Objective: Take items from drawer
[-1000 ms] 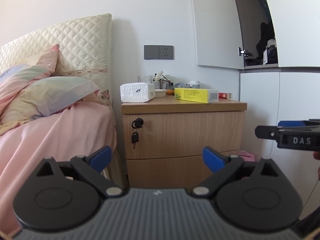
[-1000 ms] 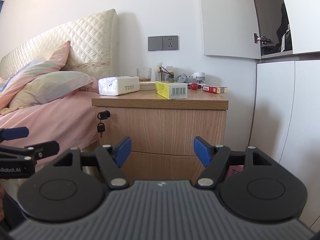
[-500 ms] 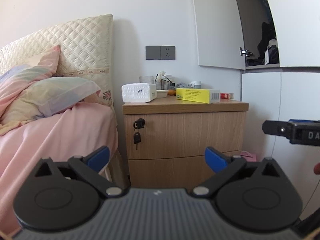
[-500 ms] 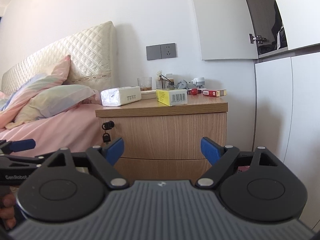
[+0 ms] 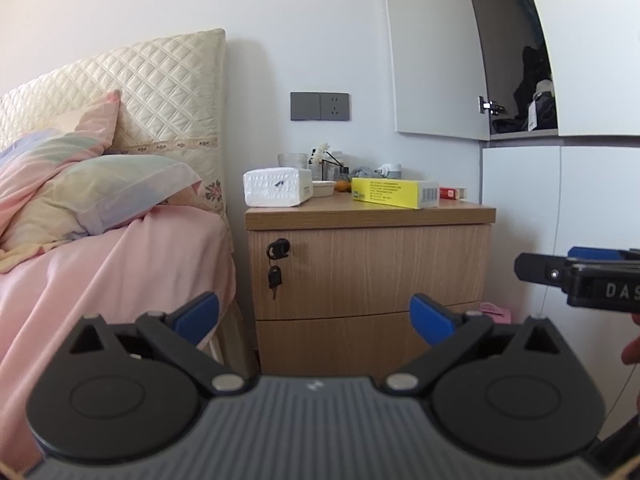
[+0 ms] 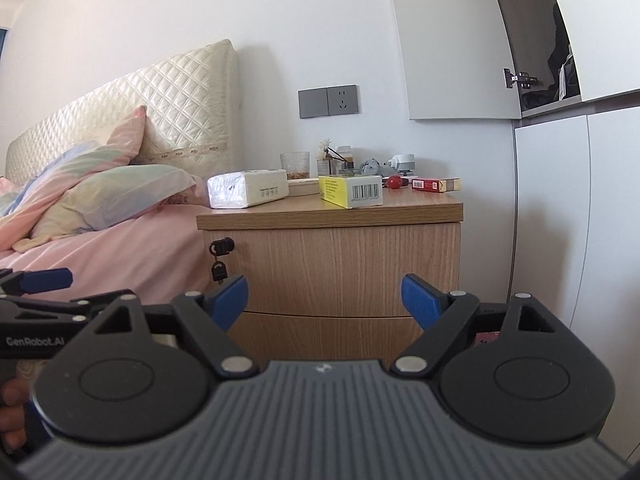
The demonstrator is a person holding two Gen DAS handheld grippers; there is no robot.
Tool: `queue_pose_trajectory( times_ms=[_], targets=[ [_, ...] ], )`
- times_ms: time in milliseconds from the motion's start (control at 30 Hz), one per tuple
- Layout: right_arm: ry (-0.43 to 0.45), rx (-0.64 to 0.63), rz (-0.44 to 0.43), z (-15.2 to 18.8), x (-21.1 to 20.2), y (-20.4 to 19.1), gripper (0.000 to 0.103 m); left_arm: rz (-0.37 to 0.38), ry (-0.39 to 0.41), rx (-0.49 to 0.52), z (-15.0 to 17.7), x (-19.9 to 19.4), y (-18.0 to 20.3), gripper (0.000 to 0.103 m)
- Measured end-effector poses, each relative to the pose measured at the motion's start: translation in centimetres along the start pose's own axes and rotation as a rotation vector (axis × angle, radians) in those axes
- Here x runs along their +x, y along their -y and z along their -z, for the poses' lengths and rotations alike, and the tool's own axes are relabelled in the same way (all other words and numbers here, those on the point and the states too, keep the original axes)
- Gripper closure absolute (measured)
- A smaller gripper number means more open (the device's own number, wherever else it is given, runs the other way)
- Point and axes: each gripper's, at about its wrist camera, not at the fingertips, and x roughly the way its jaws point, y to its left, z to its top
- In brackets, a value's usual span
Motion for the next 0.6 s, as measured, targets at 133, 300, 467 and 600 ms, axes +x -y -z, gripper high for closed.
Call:
queue_pose_trajectory(
  times_ms=[133, 300, 467, 600],
  targets=[
    [-0.001, 0.001, 0.0, 0.06, -0.01, 0.0, 0.017, 0.0, 0.003, -0.004, -0.07, -0.05, -0.04, 0.0],
    [-0.004, 0.003, 0.0, 0.06, 0.08, 0.02, 0.017, -0.013, 0.0, 0.004, -0.02, 0.05, 0.09, 0.0],
    [-0.008, -0.002, 0.004, 0.1, 0.15, -0.11, 0.017, -0.026, -0.003, -0.005, -0.01, 0.12, -0.11, 0.0],
    [-0.01, -0.005, 0.007, 0.14, 0.13, -0.23, 0.017, -0.028, -0.007, -0.01, -0.02, 0.18, -0.22, 0.0]
  ],
)
